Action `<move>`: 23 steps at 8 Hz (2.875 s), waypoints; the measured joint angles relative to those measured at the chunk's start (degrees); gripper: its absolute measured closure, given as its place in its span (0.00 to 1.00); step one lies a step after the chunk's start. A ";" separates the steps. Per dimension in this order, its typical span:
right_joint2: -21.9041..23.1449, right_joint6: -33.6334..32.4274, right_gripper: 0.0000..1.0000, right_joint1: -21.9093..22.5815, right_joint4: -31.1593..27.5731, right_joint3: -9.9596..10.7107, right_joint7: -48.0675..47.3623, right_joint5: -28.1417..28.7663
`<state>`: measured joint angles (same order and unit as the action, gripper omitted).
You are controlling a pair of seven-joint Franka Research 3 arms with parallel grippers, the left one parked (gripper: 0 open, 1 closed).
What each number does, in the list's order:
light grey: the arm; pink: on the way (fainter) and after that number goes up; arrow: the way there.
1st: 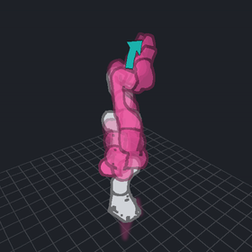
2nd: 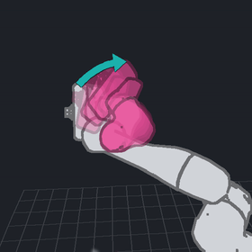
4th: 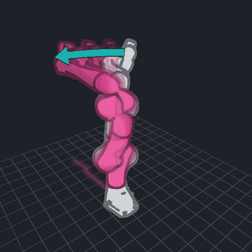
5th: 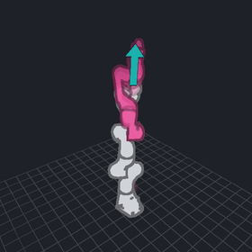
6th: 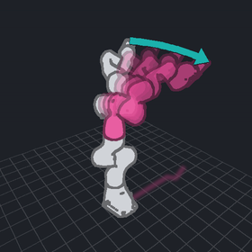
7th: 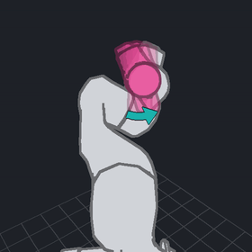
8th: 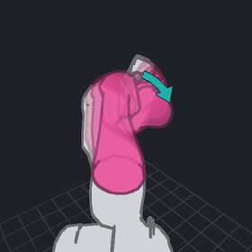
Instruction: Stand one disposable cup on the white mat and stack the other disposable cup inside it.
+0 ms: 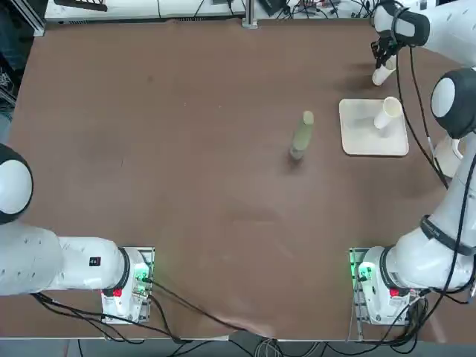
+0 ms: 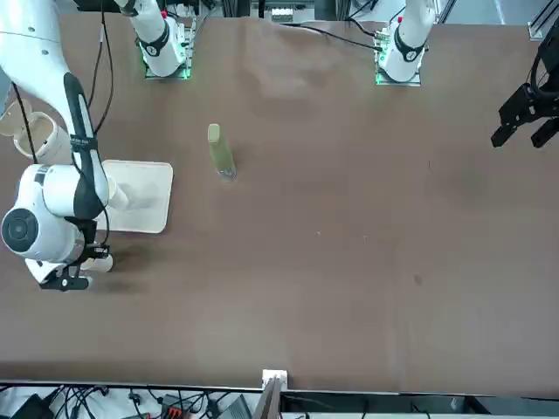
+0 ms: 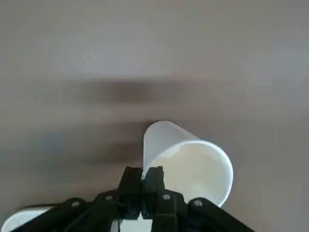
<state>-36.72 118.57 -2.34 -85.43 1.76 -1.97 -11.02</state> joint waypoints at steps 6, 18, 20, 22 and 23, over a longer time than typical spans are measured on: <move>14.69 -17.85 0.98 0.32 -4.63 -0.67 0.00 1.18; 25.79 -12.21 0.93 0.31 -24.86 -0.76 0.00 2.20; 25.73 -12.16 0.71 0.27 -25.04 -0.74 0.07 2.20; 25.94 -12.13 0.37 0.22 -24.93 -0.57 0.12 2.20; 26.40 -11.97 0.19 0.21 -24.46 -0.39 0.13 2.20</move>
<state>-10.32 106.61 -2.13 -109.89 1.37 -1.84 -8.83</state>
